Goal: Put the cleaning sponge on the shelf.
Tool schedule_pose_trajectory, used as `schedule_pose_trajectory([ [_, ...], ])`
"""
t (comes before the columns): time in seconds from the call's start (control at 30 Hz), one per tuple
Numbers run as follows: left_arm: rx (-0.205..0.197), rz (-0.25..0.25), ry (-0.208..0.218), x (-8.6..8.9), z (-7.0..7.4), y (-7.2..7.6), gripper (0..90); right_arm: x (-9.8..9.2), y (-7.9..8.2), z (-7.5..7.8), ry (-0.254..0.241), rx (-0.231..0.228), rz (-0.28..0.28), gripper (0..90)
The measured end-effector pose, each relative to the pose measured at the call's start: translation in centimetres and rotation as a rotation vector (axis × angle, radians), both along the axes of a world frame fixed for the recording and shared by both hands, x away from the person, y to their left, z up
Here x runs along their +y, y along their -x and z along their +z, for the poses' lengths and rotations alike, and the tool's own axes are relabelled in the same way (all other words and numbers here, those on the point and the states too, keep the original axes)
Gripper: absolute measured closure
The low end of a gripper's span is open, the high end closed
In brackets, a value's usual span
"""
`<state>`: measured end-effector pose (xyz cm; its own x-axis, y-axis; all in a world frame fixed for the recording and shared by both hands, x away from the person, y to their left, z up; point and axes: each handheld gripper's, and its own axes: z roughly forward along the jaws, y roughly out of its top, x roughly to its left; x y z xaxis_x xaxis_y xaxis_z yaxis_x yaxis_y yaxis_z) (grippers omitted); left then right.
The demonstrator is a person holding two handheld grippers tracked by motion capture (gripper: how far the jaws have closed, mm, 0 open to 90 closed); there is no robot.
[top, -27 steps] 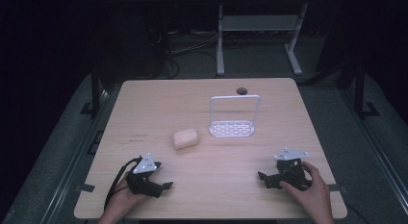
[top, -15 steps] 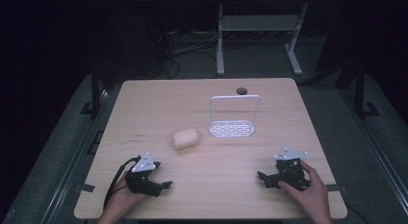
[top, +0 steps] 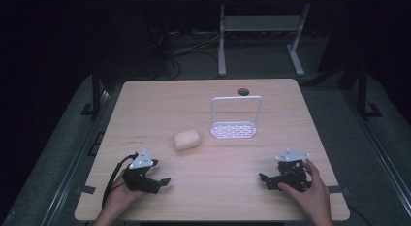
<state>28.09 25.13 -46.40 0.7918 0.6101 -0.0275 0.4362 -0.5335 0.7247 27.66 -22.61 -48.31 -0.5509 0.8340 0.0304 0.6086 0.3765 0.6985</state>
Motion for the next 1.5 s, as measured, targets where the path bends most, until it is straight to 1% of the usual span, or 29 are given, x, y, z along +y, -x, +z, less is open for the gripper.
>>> schedule_pose_trajectory([
  [0.1, -0.005, 0.003, 0.006, 0.0, 0.4, -0.3, 13.8, 0.0, 0.0, 0.0, -0.001, 0.0, 0.0, 0.0],
  [0.13, -0.004, -0.003, -0.002, 0.0, 0.5, -0.4, 13.8, 0.0, 0.0, 0.0, -0.001, 0.0, 0.0, 0.0],
  [0.2, -0.007, -0.001, 0.001, -0.1, 0.5, -0.4, 13.8, 0.0, 0.0, 0.0, 0.0, 0.0, 0.0, 0.0],
  [0.23, -0.012, -0.004, -0.006, -0.1, 0.7, -0.6, 13.8, 0.0, 0.0, 0.0, 0.0, -0.002, 0.001, 0.0],
  [0.37, -0.017, 0.006, -0.001, 0.0, 1.2, -1.0, 13.8, 0.0, 0.0, 0.0, -0.001, 0.002, -0.001, 0.0],
  [0.47, -0.01, 0.008, 0.003, 0.0, 1.4, -1.3, 13.8, 0.0, 0.0, 0.0, -0.001, 0.002, -0.001, 0.0],
  [0.5, -0.013, 0.005, -0.003, -0.1, 1.6, -1.5, 13.8, 0.0, 0.0, 0.0, -0.002, 0.002, -0.001, 0.0],
  [0.57, -0.013, 0.007, -0.001, -0.2, 1.7, -1.6, 13.8, 0.0, 0.0, 0.0, -0.002, 0.003, -0.001, 0.0],
  [0.6, -0.013, -0.001, -0.011, -0.2, 1.8, -1.7, 13.8, 0.0, 0.0, 0.0, -0.002, 0.003, -0.001, 0.0],
  [0.73, -0.014, -0.005, -0.006, -0.4, 2.3, -2.0, 13.8, 0.0, 0.0, 0.0, -0.002, 0.003, -0.001, 0.0],
  [0.8, -0.023, -0.01, -0.015, -0.5, 2.5, -2.2, 13.8, 0.0, 0.0, 0.0, -0.002, 0.002, 0.0, 0.0],
  [0.83, -0.026, -0.008, -0.009, -0.5, 2.6, -2.3, 13.8, 0.0, 0.0, 0.0, -0.002, 0.002, 0.0, 0.0],
  [0.9, -0.029, -0.007, -0.011, -0.5, 2.9, -2.6, 13.8, 0.0, 0.0, 0.0, -0.001, 0.0, 0.001, 0.0],
  [1.13, -0.033, -0.007, -0.013, -0.5, 3.4, -3.3, 13.8, 0.0, 0.0, 0.0, -0.001, 0.0, 0.001, 0.0],
  [1.23, -0.035, -0.006, -0.005, -0.6, 3.6, -3.6, 13.8, 0.0, 0.0, 0.0, -0.001, -0.001, 0.002, 0.0],
  [1.27, -0.038, -0.01, -0.01, -0.6, 3.7, -3.8, 13.8, 0.0, 0.0, 0.0, -0.001, -0.001, 0.002, 0.0],
  [1.5, -0.044, -0.015, -0.012, -0.9, 4.2, -4.5, 13.8, 0.0, 0.0, 0.0, -0.001, -0.001, 0.002, 0.0],
])
